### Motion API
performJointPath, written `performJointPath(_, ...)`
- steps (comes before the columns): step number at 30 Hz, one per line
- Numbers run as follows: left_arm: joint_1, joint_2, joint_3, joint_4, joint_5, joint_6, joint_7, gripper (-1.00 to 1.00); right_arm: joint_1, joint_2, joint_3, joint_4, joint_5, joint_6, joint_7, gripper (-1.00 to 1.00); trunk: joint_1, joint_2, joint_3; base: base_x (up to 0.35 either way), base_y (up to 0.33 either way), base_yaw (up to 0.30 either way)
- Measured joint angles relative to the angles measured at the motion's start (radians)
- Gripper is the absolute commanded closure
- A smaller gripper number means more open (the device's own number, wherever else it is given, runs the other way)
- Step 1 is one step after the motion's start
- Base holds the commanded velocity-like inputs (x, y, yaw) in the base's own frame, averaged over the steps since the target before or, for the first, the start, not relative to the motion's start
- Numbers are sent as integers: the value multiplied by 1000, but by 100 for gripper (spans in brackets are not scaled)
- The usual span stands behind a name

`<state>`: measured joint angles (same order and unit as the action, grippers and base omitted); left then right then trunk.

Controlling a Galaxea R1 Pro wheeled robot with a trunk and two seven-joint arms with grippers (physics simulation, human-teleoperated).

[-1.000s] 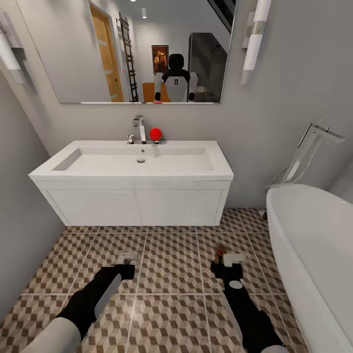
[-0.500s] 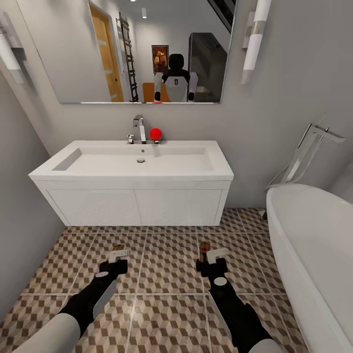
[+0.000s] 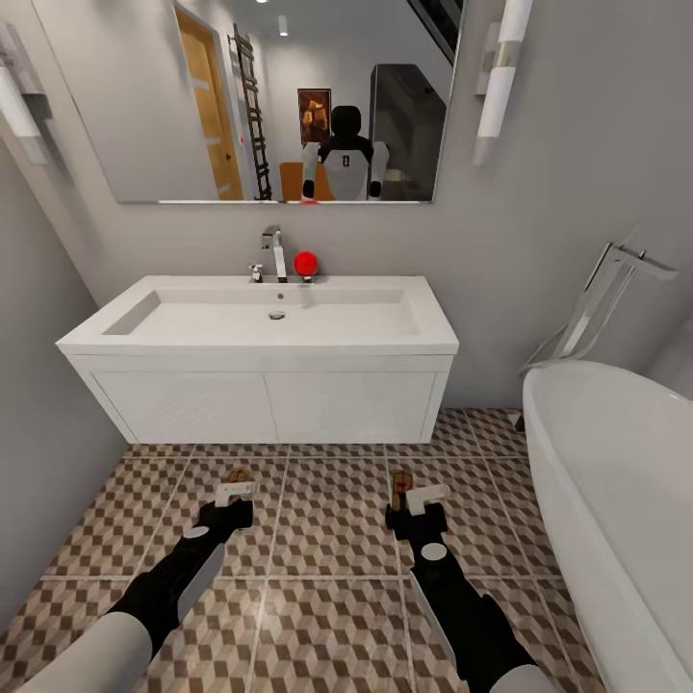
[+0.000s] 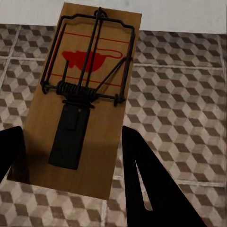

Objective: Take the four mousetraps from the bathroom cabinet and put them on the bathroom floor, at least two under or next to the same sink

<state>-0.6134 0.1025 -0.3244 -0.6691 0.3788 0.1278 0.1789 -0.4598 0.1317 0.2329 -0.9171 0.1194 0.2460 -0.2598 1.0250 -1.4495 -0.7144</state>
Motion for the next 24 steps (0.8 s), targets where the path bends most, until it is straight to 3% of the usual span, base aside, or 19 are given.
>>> performJointPath(8,-1,-3,-2,-34,1,8,1,100,0,1,-3,-3,0,-32,-3,100,0,0,0,0,0,0)
performJointPath(24,-1,-15,-4,-38,2,9,1,100,0,2,-2,-43,0,-34,-5,100,61,-112,-69,0,0,0)
